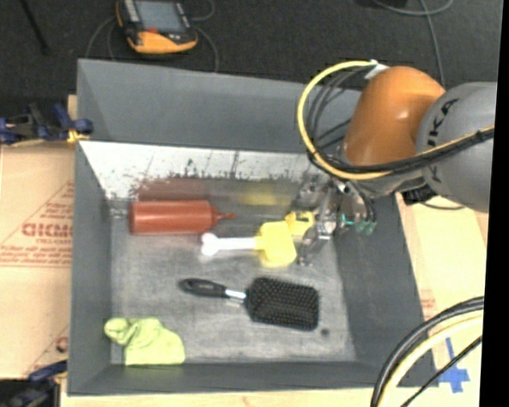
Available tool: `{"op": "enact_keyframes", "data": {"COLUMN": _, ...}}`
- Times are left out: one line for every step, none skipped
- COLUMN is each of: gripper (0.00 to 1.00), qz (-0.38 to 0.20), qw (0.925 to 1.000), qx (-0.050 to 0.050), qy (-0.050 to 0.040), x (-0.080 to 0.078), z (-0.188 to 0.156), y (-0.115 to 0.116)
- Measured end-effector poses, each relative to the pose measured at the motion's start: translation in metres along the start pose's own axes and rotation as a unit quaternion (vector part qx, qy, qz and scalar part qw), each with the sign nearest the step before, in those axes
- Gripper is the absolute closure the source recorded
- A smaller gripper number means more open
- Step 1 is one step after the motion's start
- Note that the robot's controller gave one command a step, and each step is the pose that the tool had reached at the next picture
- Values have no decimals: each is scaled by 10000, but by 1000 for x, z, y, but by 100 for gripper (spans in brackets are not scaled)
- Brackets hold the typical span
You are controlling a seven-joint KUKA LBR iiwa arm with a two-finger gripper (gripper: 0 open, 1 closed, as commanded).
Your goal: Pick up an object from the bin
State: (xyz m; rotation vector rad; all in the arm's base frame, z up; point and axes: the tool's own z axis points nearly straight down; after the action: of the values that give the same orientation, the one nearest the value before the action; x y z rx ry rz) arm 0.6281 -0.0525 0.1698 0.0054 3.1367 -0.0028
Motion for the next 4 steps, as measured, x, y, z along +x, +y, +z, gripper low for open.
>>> {"op": "enact_keyframes", "data": {"gripper": 0, "qz": -45, "qw": 10000, "qx": 4, "qy": -33, "x": 3, "z": 51, "y": 1}}
{"op": "enact_keyframes", "data": {"gripper": 0, "qz": -130, "qw": 9999, "qx": 6, "qy": -97, "x": 5, "z": 84, "y": 2}}
{"op": "enact_keyframes", "data": {"gripper": 100, "qz": 793, "qw": 9968, "qx": -6, "qy": -78, "x": 4, "z": 89, "y": 9}}
{"op": "enact_keyframes", "data": {"gripper": 100, "qz": 790, "qw": 9968, "qx": -5, "qy": -78, "x": 4, "z": 89, "y": 9}}
